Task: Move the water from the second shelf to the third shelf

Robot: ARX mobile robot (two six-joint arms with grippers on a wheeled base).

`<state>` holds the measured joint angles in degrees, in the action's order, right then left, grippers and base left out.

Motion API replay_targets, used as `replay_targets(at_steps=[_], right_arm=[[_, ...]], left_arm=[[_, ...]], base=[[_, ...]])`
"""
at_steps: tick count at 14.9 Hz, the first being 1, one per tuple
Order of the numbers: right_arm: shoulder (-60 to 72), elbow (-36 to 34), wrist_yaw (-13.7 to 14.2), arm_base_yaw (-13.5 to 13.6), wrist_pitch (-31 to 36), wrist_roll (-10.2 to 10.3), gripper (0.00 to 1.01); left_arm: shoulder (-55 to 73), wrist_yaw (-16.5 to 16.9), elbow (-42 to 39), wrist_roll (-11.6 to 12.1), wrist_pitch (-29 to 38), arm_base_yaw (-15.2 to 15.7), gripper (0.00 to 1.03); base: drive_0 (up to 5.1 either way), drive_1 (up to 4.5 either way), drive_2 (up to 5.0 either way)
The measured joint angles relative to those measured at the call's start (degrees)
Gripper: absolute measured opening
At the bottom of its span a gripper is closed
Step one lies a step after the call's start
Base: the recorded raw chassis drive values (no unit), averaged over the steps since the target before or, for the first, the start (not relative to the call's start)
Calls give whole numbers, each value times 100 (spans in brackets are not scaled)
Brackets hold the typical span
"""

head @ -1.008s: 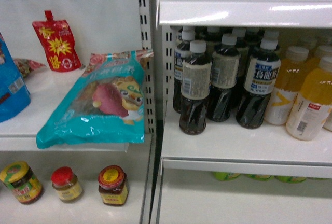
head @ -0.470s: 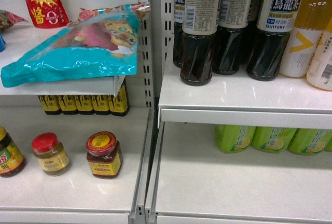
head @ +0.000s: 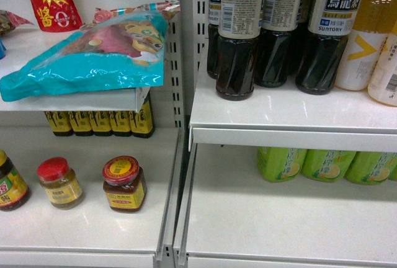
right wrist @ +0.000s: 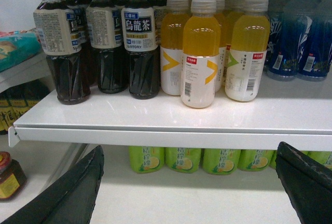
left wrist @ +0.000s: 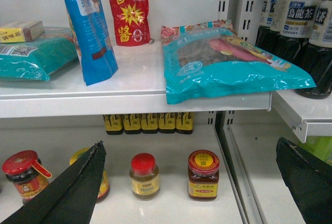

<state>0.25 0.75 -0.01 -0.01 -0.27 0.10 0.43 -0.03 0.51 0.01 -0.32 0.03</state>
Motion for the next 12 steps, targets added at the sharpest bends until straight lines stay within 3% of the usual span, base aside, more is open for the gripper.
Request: replay_targets(at_steps=[12], right_arm=[[0,0,0,0,0,0,98]], left_arm=[[0,0,0,0,0,0,98]], base=[[0,0,0]])
